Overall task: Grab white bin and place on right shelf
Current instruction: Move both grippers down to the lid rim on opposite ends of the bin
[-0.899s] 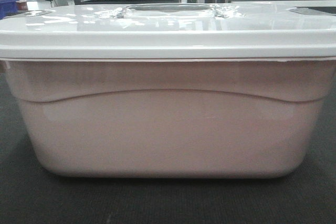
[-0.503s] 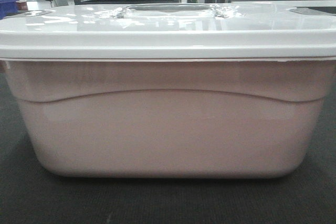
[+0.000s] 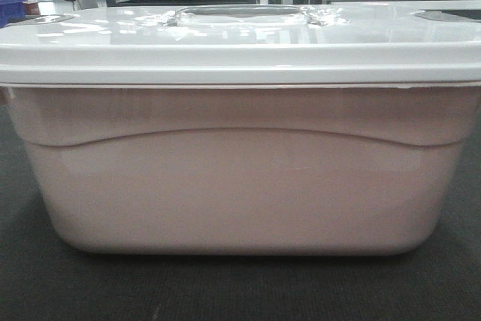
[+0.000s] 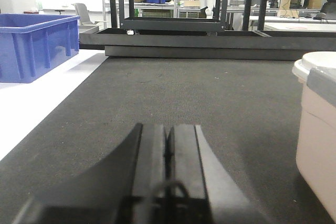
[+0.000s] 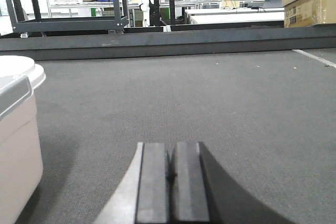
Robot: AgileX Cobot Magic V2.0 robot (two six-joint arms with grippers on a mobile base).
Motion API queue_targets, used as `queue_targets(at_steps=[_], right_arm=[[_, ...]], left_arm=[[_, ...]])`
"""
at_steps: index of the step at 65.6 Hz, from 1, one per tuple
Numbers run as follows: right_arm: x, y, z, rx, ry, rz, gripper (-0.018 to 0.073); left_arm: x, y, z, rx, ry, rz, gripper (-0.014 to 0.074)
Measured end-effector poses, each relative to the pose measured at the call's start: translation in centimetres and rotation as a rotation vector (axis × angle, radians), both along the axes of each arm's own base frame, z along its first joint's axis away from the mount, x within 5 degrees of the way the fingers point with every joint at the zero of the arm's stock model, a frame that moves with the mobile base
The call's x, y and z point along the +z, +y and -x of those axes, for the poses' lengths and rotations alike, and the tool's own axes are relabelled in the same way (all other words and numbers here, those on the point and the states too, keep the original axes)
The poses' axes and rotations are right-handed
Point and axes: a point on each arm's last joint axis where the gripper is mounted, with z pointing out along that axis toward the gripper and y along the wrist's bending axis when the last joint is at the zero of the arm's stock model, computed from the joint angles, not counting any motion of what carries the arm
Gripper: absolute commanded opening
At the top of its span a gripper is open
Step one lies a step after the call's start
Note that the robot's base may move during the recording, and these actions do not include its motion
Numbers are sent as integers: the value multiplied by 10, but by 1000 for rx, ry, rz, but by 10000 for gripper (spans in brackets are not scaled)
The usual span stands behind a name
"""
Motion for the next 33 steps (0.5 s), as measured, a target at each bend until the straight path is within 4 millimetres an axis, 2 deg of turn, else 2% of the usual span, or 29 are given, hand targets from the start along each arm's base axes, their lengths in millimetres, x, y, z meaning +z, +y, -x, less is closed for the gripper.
queue_targets(at_steps=[20,33], right_arm=[[1,0,0,-1,-9,0,67],[11,-1,1,-8,-102,5,67]], left_arm=[[0,0,0,0,-2,0,-117],[10,0,1,1,-45,3,-117]])
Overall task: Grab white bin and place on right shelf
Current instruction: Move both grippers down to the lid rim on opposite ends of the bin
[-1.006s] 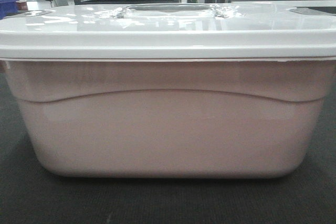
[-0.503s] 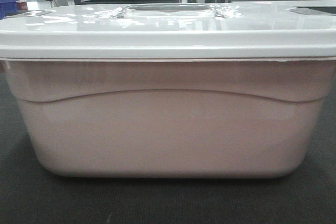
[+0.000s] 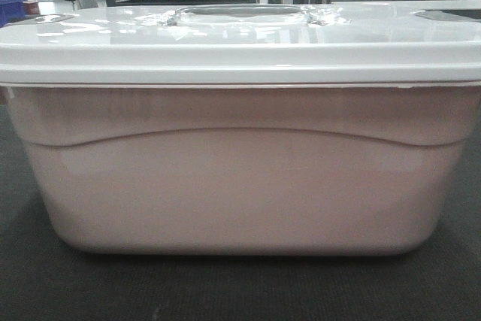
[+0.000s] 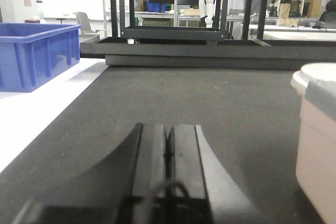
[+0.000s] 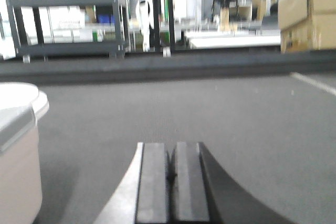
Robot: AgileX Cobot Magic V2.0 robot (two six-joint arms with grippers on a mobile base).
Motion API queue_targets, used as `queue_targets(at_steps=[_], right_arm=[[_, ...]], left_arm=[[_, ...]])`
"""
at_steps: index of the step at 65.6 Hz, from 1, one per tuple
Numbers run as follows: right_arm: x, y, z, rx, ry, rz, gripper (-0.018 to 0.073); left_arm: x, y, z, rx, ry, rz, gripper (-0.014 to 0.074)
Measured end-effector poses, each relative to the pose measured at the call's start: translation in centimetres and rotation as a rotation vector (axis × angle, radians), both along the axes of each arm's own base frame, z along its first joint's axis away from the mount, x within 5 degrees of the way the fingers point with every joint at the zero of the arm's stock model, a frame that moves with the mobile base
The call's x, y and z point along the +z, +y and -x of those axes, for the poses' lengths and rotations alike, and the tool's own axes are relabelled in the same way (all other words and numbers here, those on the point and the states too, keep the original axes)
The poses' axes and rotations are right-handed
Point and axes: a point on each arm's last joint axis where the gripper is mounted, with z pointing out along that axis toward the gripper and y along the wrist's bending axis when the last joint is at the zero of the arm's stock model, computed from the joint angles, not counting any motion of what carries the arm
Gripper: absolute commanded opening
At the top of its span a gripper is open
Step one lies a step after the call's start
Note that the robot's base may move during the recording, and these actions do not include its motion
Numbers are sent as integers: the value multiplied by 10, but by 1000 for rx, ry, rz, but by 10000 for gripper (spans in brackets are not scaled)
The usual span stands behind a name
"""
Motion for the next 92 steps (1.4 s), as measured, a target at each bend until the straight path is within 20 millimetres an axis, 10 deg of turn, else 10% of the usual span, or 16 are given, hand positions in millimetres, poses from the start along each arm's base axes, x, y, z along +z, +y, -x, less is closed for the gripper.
queue_targets(at_steps=[26,51,73,92], right_arm=[[104,3,25,19,-82,9,67],[176,2,-30,46,307,-7,67],[195,2,-93,90,942,-35,67],[164,-1,-139,102,1226,-57,67]], left_arm=[[106,2,32,-5,-101,3,-117],[179,-2,-15,-13,306,-24,-117],[194,-9,-99,-34,906,-51,-117],[154,-17,-166,-66,1230,-36,-117]])
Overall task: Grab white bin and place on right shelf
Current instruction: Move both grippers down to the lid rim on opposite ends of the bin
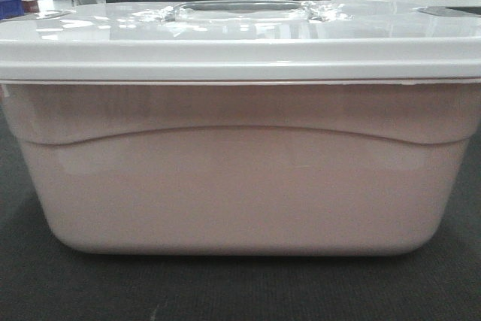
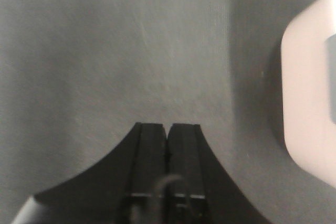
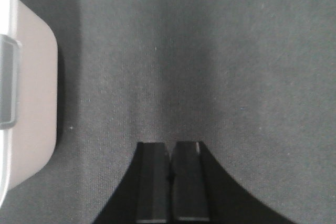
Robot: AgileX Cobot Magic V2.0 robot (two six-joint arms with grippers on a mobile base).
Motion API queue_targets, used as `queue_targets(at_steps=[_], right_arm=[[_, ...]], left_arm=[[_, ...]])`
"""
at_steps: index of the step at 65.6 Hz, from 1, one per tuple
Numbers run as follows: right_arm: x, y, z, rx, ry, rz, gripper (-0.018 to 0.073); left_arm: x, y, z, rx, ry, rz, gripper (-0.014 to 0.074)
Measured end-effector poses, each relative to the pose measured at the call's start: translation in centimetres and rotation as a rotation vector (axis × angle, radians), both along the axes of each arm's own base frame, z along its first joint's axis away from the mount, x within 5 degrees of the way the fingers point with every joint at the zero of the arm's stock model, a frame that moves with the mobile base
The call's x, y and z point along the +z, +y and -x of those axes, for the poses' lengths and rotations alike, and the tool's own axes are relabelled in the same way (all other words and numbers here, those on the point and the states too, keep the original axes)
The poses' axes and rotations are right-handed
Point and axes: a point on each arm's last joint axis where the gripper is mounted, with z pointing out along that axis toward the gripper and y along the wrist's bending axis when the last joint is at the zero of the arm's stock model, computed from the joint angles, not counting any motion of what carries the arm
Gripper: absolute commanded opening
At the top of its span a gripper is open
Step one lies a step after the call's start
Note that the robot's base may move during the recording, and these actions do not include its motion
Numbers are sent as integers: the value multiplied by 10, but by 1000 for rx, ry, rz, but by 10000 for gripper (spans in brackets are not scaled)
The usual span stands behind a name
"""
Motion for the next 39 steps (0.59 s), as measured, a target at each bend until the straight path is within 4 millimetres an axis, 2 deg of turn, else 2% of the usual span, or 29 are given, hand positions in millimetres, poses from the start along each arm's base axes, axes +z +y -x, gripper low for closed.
queue_targets(at_steps=[17,28,39], right_arm=[[-13,-1,-16,0,65,-4,67],[-18,-1,-22,0,89,-5,67],[-36,-2,-40,0,166,-9,69]], left_arm=[[-30,-3,-29,-1,132,7,-117],[-34,-4,-34,-1,141,7,-117],[-34,-4,-35,0,130,7,-117]])
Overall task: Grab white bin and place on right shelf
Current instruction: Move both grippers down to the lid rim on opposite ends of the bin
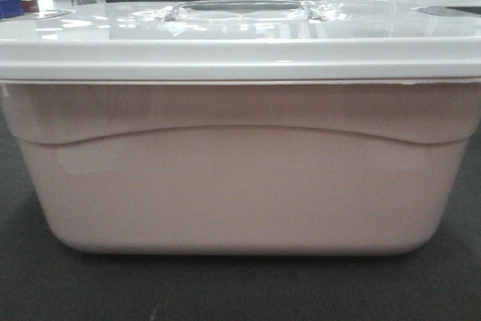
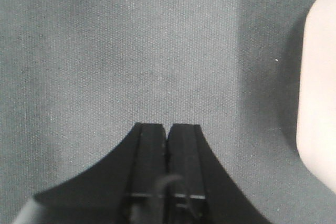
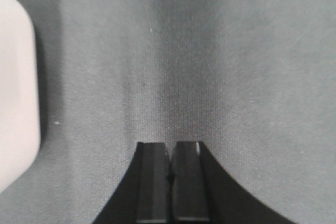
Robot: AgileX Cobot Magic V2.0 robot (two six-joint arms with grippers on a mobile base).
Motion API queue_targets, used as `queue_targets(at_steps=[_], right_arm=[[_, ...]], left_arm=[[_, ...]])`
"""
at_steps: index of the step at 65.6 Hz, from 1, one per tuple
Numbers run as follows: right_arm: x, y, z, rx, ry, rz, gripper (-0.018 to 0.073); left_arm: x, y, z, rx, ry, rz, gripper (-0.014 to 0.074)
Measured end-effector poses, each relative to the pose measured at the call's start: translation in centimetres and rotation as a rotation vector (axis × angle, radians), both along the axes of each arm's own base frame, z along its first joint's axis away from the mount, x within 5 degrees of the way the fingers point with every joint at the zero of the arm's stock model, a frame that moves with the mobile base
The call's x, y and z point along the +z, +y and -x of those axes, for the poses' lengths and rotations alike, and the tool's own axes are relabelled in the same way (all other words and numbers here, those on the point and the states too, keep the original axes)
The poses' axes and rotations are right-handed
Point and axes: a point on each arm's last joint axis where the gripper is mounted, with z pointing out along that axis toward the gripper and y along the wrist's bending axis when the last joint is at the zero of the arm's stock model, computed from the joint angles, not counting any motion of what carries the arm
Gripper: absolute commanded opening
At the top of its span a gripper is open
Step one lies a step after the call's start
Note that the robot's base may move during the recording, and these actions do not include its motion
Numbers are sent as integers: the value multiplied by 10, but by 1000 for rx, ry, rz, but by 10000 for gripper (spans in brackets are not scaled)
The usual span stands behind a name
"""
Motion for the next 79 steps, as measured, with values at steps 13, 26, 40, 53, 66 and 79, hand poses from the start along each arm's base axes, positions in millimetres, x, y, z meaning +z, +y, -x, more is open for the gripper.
queue_targets(at_steps=[13,26,40,53,66,79], right_arm=[[-16,-1,-14,0,61,-5,69],[-16,0,-15,1,62,-7,126],[-16,0,-15,1,62,-7,543],[-16,0,-15,1,62,-7,624],[-16,0,-15,1,62,-9,624],[-16,0,-15,1,62,-11,624]], left_arm=[[1,0,-3,3,-36,3,-116],[2,0,-5,6,-60,5,-111],[2,-1,-5,4,-62,8,146],[2,-2,-5,4,-61,28,442],[2,-2,-5,4,-63,30,440],[3,-5,-6,7,-70,59,439]])
